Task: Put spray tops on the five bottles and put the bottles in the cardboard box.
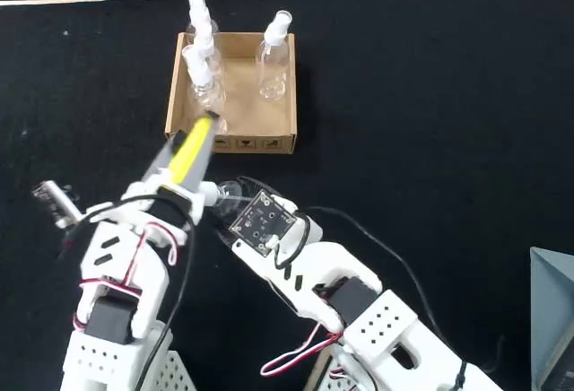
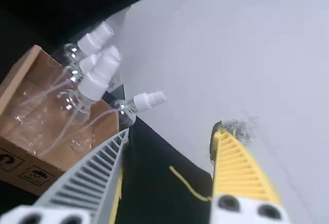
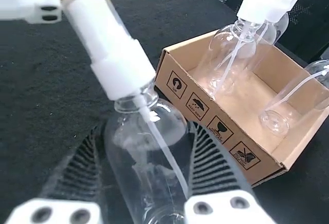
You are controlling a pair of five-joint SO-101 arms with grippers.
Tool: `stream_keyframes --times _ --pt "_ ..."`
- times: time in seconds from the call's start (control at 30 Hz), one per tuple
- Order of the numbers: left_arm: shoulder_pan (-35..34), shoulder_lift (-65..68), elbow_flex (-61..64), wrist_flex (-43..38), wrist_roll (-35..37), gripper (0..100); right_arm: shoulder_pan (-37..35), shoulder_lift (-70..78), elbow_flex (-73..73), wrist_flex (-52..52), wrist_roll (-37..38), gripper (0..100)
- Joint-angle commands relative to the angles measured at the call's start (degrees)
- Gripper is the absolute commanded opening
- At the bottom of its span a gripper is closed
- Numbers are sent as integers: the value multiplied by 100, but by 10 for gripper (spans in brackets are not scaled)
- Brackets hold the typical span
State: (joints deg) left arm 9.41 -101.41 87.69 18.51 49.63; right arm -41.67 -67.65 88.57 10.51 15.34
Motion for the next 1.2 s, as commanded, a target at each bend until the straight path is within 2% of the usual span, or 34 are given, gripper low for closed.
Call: stream_keyframes --times 0.0,0.2,0.33,0.47,0.7,0.93,1.03,1.17 --pt "-593 -88 -541 -79 360 238 -132 -171 -40 0 -62 12" --pt "-954 -88 -567 -70 422 238 -105 -171 -48 -9 -396 12" --pt "-1367 -88 -549 -70 668 237 273 -180 -136 -18 -738 12" --pt "-1578 -88 -426 -26 668 237 598 -180 -312 -18 -1389 12" --pt "-1534 -88 -374 281 651 237 651 -233 -400 -26 -1547 12" --pt "-1508 -88 -224 290 422 237 835 -1086 -171 -9 -1547 12" --pt "-1235 -88 -189 290 387 237 1002 -1587 57 -18 -1547 12" --pt "-769 -88 -136 475 -9 237 993 -2220 365 18 -1547 12"
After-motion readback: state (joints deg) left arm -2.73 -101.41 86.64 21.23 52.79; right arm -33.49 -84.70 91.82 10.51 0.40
